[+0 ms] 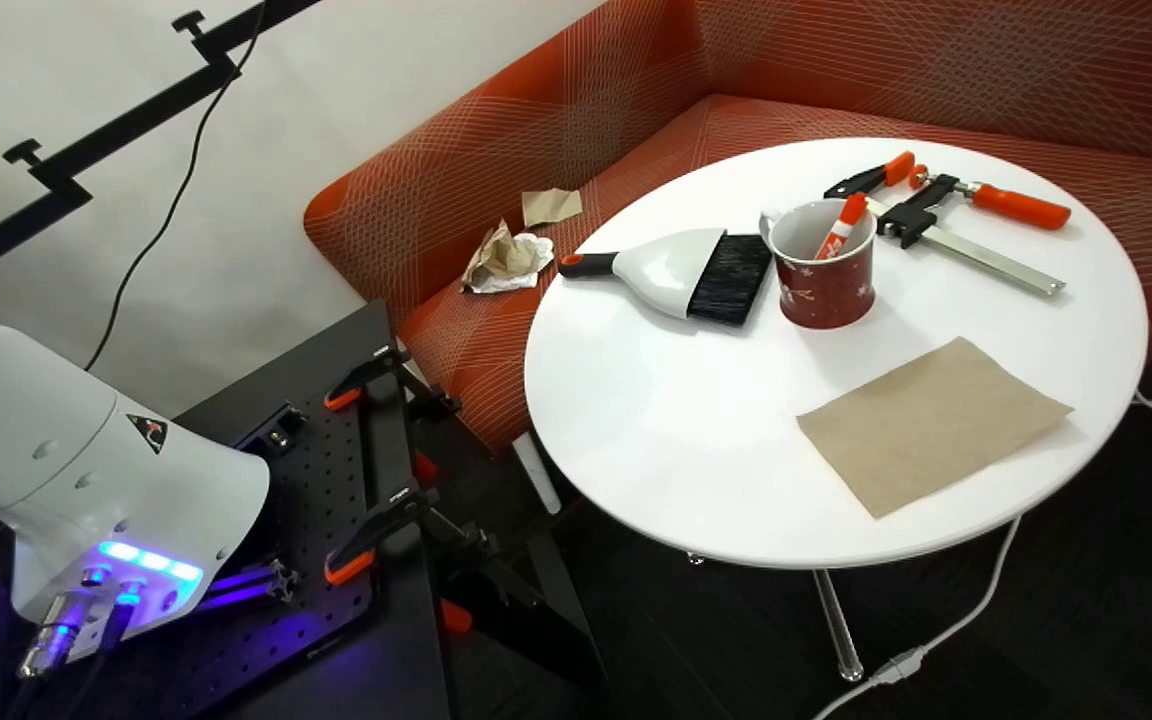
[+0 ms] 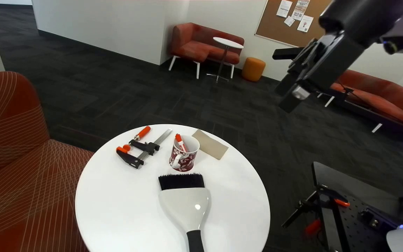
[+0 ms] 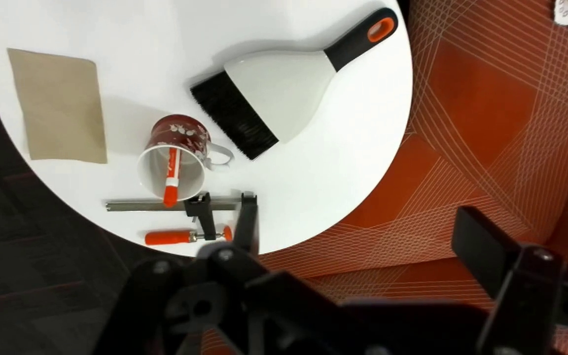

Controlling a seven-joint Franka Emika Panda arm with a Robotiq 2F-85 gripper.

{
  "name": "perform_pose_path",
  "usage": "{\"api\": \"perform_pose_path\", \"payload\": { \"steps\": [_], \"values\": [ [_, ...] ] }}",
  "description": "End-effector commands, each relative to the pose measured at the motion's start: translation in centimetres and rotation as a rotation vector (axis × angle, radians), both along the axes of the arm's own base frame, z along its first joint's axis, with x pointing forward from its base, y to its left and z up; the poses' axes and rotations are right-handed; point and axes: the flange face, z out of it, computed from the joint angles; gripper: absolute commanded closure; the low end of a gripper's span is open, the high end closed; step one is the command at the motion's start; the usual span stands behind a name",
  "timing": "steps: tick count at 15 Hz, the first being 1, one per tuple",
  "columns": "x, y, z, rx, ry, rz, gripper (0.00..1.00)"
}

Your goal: Remove the marker from the mug and put it on the table

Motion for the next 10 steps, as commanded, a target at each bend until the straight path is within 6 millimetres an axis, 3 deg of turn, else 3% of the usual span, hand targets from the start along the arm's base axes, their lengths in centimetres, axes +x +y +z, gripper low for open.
{"api": "perform_pose_path", "payload": {
  "steps": [1,6,10],
  "values": [
    [3.0,-2.8,-3.7,0.0,-0.011,-0.037,0.0],
    [5.8,-6.5,-9.9,-0.022,-0.019,-0.072,0.0],
    [7.4,-8.3,-14.4,-0.035,0.007,-0.105,0.0]
  ]
}}
